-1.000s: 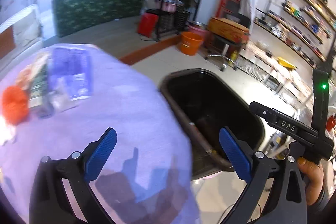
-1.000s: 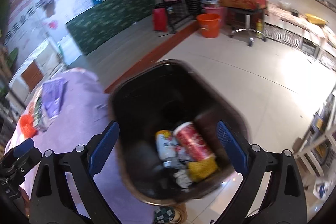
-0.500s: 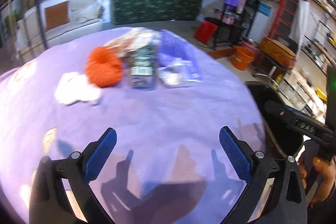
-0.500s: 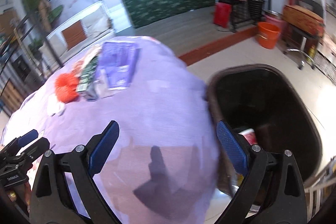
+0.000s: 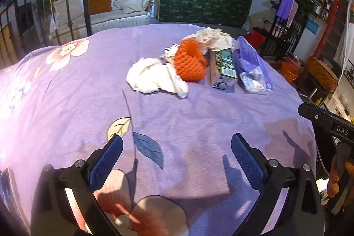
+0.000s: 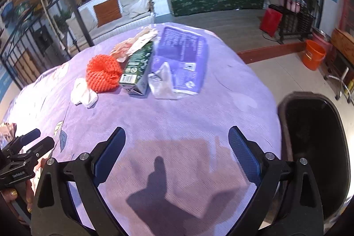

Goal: Collect trash
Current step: 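Bring both tools back over the table toward the remaining trash, then grasp the clear wrapper on the purple tissue package with the right tool and lift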

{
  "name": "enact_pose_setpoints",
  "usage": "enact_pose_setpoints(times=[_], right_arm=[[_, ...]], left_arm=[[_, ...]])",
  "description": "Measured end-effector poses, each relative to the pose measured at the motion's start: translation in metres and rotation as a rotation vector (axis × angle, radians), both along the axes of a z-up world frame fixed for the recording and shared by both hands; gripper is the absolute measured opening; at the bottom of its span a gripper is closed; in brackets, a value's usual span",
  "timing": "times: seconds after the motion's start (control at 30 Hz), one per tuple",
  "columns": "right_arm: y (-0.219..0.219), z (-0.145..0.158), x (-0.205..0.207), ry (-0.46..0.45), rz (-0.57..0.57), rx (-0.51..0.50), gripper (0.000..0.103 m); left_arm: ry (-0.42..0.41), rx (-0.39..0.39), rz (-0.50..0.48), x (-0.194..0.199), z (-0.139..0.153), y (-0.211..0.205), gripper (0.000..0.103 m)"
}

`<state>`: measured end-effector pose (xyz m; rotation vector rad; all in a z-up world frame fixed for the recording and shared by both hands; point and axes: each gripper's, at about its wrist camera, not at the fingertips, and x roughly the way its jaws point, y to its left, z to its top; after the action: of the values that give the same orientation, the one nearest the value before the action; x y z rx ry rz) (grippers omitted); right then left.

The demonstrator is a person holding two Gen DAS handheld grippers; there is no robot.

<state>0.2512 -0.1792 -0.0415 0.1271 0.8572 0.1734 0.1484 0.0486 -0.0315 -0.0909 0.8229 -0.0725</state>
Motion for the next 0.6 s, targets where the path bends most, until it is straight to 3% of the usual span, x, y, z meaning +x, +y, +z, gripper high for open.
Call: enact_pose_setpoints(times=[0.6], right_arm=[[0.065,-0.033,0.116,0.111,0.144,-0.265,0.093]], left_arm=[[0.03,-0.009,0.03,0.018,-0.006,0.034,0.097]])
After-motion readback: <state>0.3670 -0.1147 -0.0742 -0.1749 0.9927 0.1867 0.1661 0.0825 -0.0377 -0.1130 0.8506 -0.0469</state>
